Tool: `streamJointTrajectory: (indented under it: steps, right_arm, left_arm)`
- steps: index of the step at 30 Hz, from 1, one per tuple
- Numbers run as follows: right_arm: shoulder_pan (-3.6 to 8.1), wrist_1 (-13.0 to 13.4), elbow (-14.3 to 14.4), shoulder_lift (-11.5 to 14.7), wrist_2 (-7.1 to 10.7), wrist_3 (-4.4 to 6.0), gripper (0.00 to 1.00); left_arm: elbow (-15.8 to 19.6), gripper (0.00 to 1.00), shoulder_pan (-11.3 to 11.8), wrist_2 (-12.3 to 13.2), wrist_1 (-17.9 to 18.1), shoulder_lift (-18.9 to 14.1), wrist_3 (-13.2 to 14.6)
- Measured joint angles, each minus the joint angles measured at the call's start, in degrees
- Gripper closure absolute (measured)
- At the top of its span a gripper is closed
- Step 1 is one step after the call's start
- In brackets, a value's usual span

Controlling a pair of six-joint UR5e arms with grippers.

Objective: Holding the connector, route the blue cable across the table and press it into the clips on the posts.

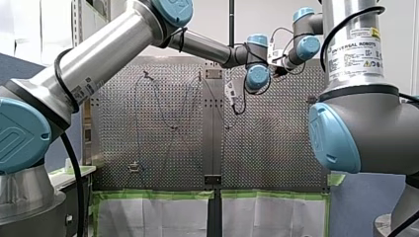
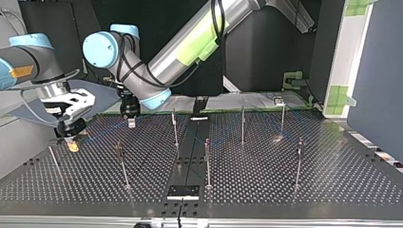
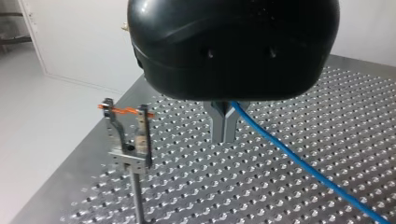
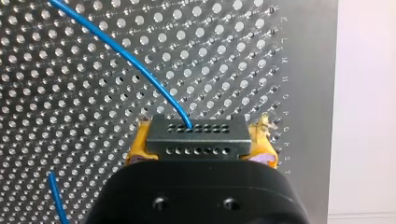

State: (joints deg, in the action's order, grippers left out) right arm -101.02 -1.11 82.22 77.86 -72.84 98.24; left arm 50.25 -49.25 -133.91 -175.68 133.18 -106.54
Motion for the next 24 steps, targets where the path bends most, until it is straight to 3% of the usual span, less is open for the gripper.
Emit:
streamJointTrajectory:
  steps: [7,14,24]
  right_arm:
    - [-0.01,0.0,0.0,0.1,0.7,0.04,1.0]
    - [0.0,0.3,0.0,-0.1,2.35,0.06,1.0]
    - [0.0,0.6,-2.2,-1.4,4.33,0.69,1.0]
  left_arm:
    - [0.0,0.98,0.4,-0.7,0.1,-1.3,-0.4]
    - [0.0,0.98,1.9,0.3,2.2,-1.6,0.0]
    - [0.0,0.98,5.8,4.3,6.5,-1.6,2.5]
